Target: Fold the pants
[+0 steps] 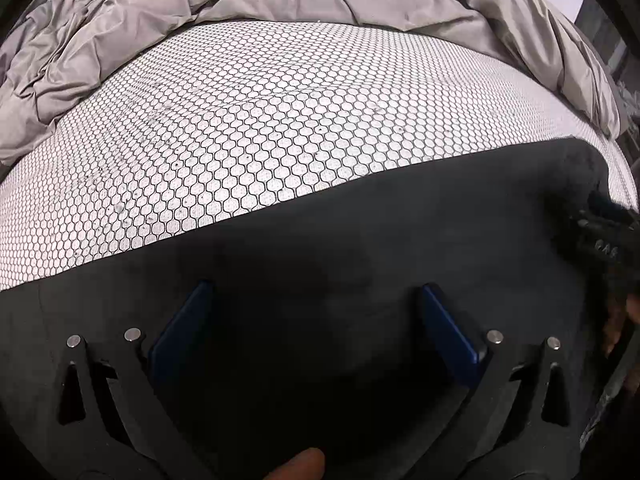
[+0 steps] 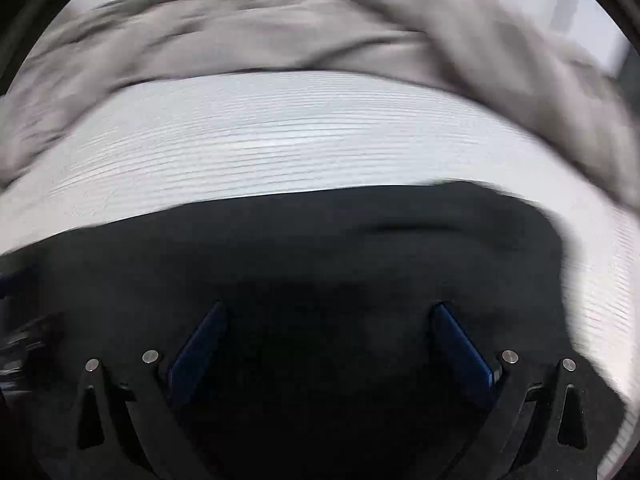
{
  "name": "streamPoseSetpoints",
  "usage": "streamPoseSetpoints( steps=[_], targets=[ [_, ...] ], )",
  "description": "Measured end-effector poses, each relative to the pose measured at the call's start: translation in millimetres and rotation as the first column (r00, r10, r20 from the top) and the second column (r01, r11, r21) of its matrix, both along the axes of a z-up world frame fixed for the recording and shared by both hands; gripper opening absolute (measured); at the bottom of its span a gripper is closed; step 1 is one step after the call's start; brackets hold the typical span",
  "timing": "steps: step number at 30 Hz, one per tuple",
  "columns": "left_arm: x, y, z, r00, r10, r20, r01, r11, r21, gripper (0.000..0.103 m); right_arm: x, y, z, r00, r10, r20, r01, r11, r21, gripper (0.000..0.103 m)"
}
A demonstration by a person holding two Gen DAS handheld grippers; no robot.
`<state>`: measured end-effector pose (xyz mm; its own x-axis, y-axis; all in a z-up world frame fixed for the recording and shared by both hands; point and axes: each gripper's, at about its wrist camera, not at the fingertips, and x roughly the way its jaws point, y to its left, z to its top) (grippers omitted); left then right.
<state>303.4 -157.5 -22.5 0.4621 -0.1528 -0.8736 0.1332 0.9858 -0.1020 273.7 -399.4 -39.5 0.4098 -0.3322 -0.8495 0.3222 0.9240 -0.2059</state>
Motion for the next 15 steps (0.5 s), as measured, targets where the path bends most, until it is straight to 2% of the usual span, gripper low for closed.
streamPoseSetpoints(
  steps=[1, 3, 4, 5, 7, 9, 12, 13, 15],
  targets=[
    [-2, -2, 1, 1.0, 0.007, 0.0, -0.007, 1.0, 0.007, 0.103, -3, -9, 0, 1.0, -0.011, 0.013, 0.01, 0.998, 0.054, 0.101],
    [0, -3, 3, 1.0, 0.019, -0.011, -0.019, 1.0, 0.012, 0.102, -6, 2, 1, 0.999, 0.032, 0.0, -0.032, 0.999, 0.003, 0.102],
    [13, 4, 2, 1.0, 0.014, -0.022, -0.014, 1.0, -0.006, 0.102, -10, 11, 3, 0.998, 0.063, -0.013, -0.064, 0.998, -0.025, 0.102],
    [7, 2, 9, 1.0, -0.003, -0.028, 0.001, 0.998, -0.056, 0.102, -15, 19, 10, 0.994, 0.107, -0.019, -0.108, 0.993, -0.044, 0.102],
    [-3, -5, 23, 0.999, -0.045, -0.01, 0.044, 0.994, -0.102, 0.102, -31, 37, 21, 0.98, 0.2, 0.001, -0.199, 0.979, -0.043, 0.103],
    [-22, -17, 36, 0.995, -0.1, 0.008, 0.1, 0.991, -0.09, 0.102, -47, 55, 24, 0.954, 0.3, 0.01, -0.299, 0.954, -0.03, 0.103],
    [-51, -25, 40, 0.987, -0.157, -0.03, 0.153, 0.983, -0.105, 0.102, -65, 73, 7, 0.914, 0.402, -0.055, -0.404, 0.914, -0.039, 0.103],
    [-70, -26, 41, 0.986, -0.164, -0.036, 0.158, 0.98, -0.12, 0.102, -67, 72, -1, 0.906, 0.416, -0.072, -0.419, 0.908, -0.023, 0.103],
    [-108, -23, 36, 0.99, -0.137, -0.036, 0.13, 0.981, -0.145, 0.102, -70, 58, 1, 0.914, 0.402, -0.054, -0.401, 0.916, 0.037, 0.103]
  ],
)
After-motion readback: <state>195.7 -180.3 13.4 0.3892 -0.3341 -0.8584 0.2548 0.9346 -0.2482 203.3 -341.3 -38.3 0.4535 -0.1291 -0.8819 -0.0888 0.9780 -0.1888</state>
